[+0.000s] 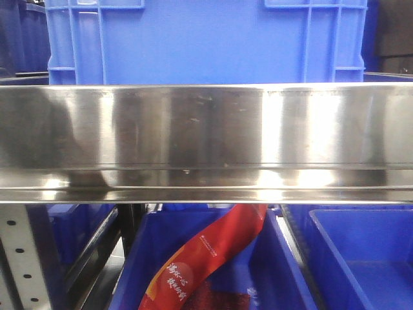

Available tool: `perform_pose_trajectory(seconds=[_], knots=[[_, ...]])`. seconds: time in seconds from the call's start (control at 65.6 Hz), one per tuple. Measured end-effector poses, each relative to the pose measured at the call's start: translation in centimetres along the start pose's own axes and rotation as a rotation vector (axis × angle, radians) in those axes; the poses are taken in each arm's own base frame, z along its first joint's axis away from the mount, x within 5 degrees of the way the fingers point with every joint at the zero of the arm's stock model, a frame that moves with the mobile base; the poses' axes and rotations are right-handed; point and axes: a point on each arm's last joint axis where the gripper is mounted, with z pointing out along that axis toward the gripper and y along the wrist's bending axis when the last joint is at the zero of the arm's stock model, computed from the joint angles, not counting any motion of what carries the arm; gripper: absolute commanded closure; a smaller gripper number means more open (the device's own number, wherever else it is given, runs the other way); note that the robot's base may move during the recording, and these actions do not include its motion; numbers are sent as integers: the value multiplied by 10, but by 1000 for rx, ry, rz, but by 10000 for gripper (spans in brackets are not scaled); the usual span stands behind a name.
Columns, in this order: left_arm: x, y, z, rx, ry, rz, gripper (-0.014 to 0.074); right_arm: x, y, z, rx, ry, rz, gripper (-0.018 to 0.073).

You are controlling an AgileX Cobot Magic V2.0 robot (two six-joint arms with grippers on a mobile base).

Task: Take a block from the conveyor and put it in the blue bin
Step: 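Approach shelf and bring both grippers over the blue bins, then lower held blocks down into the blue bins with both grippers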

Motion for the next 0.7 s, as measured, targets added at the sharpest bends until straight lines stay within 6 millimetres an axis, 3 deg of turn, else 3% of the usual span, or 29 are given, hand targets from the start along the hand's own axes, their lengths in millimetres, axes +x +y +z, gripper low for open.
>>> perform_pose_trajectory(seconds=[0.198, 0.396, 0.701], knots=[[-29, 1, 10, 2, 98, 58, 707, -21, 3, 7, -11, 59, 4, 727], [-51, -2, 42, 54, 321, -5, 707, -55, 6, 22, -16, 83, 6, 727], [-82, -15, 59, 208, 165, -65, 707, -66, 8, 44, -34, 169, 6, 727]])
